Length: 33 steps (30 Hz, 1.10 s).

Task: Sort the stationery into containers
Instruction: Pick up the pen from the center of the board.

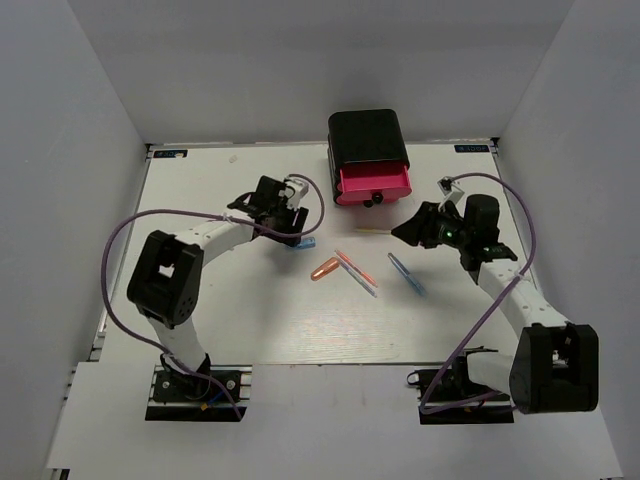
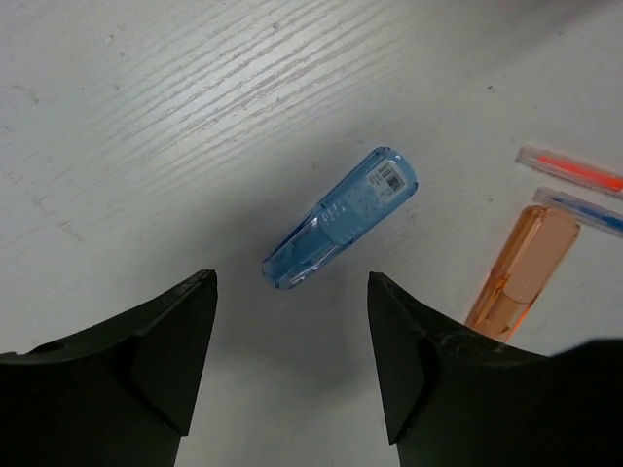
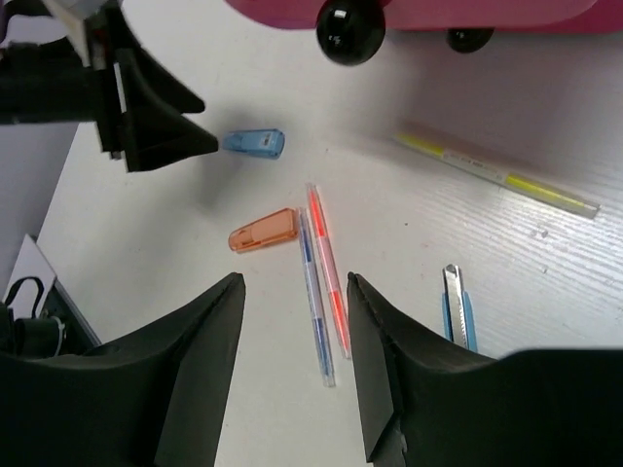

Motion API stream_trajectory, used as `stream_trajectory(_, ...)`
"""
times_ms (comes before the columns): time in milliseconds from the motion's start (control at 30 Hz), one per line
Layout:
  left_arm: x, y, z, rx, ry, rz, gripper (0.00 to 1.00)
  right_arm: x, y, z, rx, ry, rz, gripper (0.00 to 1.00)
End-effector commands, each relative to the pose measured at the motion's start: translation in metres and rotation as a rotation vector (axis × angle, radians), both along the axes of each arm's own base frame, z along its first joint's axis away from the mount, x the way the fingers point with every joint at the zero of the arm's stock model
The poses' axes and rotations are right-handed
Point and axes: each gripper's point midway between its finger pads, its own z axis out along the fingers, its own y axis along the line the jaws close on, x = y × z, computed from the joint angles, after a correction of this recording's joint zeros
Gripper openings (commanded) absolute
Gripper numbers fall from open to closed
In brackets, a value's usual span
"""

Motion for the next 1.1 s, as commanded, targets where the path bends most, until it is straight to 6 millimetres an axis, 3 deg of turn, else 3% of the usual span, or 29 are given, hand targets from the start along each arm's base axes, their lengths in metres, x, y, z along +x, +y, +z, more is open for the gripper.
stream_trajectory(0,0.01,-0.011,0.006,0.061,-0.037,-0.066,0.74,-0.011,0.0,0.005,0.025,-0.059,0.06,0.52)
stream_trajectory(100,0.006,-0.019,-0.005,0.085,-0.023,-0.109,0.79,-0.008,-0.006,0.015,0.034,-0.109,0.056,0.52)
stream_trajectory(233,0.012,-0.033,-0.007,0.082,-0.046,-0.138,0.81,-0.012,-0.006,0.018,0.06,-0.112,0.085,0.52)
stream_trajectory(267,0.011,-0.036,-0.01,0.093,-0.04,-0.156,0.81,-0.008,-0.015,0.019,0.063,-0.117,0.059,0.52)
stream_trajectory(333,0.013,-0.038,-0.016,0.117,-0.029,-0.153,0.81,-0.007,-0.022,0.017,0.066,-0.112,0.042,0.52)
stream_trajectory(367,0.012,-0.031,-0.03,0.163,-0.003,-0.15,0.81,-0.008,-0.021,0.018,0.072,-0.115,0.051,0.52)
stream_trajectory(467,0.014,-0.032,-0.036,0.197,-0.009,-0.15,0.81,-0.011,-0.023,0.017,0.098,-0.103,0.062,0.52)
stream_trajectory(567,0.013,-0.036,-0.037,0.202,-0.013,-0.167,0.7,-0.012,-0.027,0.018,0.111,-0.107,0.059,0.52)
stream_trajectory(667,0.006,-0.031,-0.045,0.228,0.025,-0.179,0.49,-0.014,-0.029,0.018,0.123,-0.107,0.067,0.52)
stream_trajectory(700,0.004,-0.029,-0.047,0.237,0.03,-0.187,0.37,-0.014,-0.029,0.02,0.125,-0.114,0.069,0.52)
stream_trajectory(800,-0.005,-0.028,-0.039,0.211,0.024,-0.188,0.2,-0.016,-0.03,0.022,0.129,-0.125,0.073,0.52)
stream_trajectory(933,0.001,-0.044,0.014,0.093,-0.067,-0.185,0.13,-0.021,-0.03,0.023,0.102,-0.178,0.107,0.52)
stream_trajectory(1000,0.013,-0.058,0.065,0.017,-0.167,-0.197,0.12,-0.029,-0.026,0.025,0.084,-0.229,0.174,0.5)
stream_trajectory(1067,0.017,-0.071,0.094,-0.049,-0.202,-0.218,0.08,-0.036,-0.022,0.024,0.062,-0.28,0.242,0.34)
